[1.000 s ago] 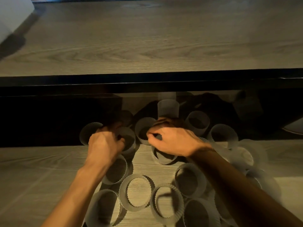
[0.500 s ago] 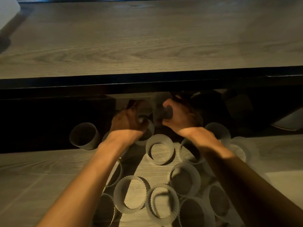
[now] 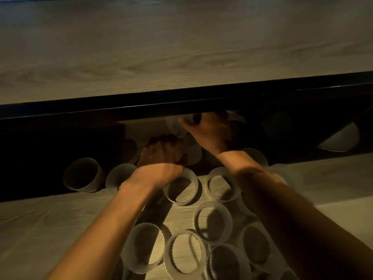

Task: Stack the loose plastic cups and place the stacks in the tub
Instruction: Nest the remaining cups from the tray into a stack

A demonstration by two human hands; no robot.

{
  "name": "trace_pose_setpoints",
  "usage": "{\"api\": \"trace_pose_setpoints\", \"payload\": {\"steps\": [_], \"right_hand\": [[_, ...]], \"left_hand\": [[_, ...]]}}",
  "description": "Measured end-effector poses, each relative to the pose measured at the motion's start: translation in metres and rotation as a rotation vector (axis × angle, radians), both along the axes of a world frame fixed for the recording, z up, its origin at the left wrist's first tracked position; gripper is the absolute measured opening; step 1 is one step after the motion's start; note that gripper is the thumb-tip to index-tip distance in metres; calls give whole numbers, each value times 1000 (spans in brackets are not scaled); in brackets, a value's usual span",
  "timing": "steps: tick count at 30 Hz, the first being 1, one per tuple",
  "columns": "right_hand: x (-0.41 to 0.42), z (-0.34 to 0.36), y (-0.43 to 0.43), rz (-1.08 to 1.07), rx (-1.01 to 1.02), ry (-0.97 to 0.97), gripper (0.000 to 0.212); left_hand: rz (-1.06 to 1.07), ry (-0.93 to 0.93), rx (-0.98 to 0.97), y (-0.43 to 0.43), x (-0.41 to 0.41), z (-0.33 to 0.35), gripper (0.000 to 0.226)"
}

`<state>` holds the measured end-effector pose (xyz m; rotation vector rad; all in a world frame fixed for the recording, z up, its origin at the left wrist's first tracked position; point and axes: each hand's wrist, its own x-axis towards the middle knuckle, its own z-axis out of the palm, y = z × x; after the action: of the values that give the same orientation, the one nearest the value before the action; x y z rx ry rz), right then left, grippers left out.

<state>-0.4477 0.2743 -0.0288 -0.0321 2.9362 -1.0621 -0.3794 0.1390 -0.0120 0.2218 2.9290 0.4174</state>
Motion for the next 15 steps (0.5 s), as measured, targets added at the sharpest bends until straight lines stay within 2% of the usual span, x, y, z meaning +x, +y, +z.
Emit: {"api": "trace_pose_setpoints", "payload": {"steps": [2, 4, 6, 8, 9, 12, 15], "right_hand": [[-12, -1, -15, 16, 141, -141, 64], [-22, -4, -22, -11, 299, -189, 58], [-23, -3, -22, -45, 253, -196, 52], [-19, -1, -17, -83, 121, -173, 50], [-15, -1, -14, -107, 70, -150, 49], [-5, 0, -3, -185, 49, -88, 45], [-4, -5, 5, -89, 151, -67, 16]], "left_hand": [[-20, 14, -31, -1, 3, 4, 42], [-35, 27, -40, -5, 5, 8, 46], [-53, 9, -43, -11, 9, 14, 47], [-2, -37, -24, -17, 14, 18, 22], [43, -86, 5, -20, 18, 18, 19], [61, -29, 97, -33, 28, 15, 36], [63, 96, 198, -49, 37, 8, 42]]}}
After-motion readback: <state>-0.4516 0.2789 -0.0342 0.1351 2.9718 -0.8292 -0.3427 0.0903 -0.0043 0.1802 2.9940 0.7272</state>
